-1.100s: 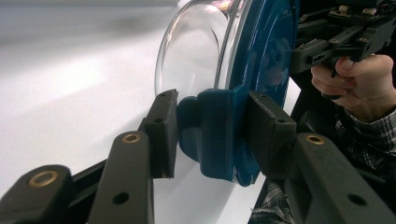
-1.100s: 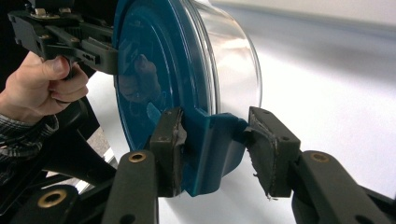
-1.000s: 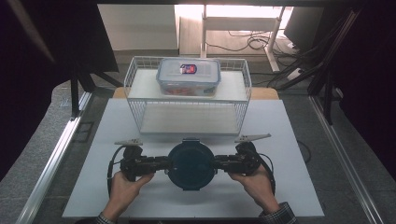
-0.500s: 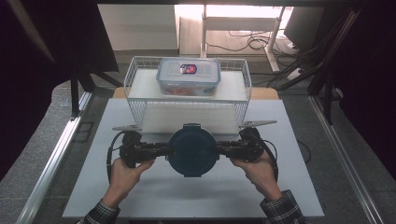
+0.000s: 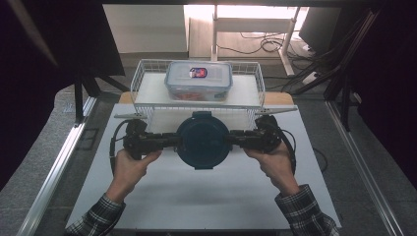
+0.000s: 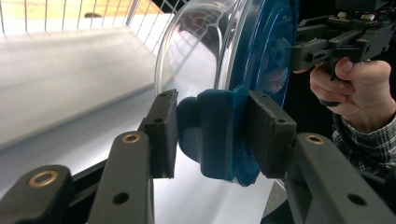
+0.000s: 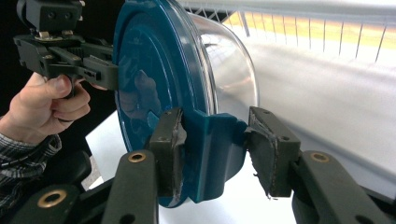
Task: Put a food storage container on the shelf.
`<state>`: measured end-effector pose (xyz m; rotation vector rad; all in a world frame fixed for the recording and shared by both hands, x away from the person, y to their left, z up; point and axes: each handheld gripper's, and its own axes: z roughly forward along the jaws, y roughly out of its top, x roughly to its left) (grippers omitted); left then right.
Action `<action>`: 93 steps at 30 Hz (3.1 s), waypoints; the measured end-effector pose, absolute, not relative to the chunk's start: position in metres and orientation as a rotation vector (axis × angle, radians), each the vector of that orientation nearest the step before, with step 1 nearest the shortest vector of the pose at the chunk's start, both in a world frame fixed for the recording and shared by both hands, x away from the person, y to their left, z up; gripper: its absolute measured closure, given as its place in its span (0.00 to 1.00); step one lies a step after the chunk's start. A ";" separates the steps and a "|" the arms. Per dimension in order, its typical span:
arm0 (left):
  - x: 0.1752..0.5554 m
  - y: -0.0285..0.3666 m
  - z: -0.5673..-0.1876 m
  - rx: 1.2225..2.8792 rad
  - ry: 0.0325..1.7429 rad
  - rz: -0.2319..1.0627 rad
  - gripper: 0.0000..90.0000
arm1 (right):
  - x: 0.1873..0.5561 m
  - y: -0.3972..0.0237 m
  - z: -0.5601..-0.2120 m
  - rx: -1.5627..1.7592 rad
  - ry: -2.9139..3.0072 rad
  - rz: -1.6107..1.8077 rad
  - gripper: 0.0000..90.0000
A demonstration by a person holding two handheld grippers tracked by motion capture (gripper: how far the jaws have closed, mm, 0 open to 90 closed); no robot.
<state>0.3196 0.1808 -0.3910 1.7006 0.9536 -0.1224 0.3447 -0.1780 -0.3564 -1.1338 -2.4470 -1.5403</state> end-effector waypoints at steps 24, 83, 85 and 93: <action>0.361 0.200 -0.316 1.662 0.890 -0.079 0.63 | 0.377 -0.165 -0.282 -1.116 -2.428 -1.693 0.63; 0.478 0.213 -0.268 1.464 1.088 -0.170 0.61 | 0.491 -0.149 -0.240 -1.330 -2.191 -1.798 0.61; 0.482 0.212 -0.269 1.452 1.098 -0.176 0.60 | 0.494 -0.149 -0.241 -1.337 -2.185 -1.800 0.61; 0.487 0.201 -0.268 1.492 1.143 -0.032 0.66 | 0.500 -0.143 -0.251 -1.435 -2.223 -1.852 0.69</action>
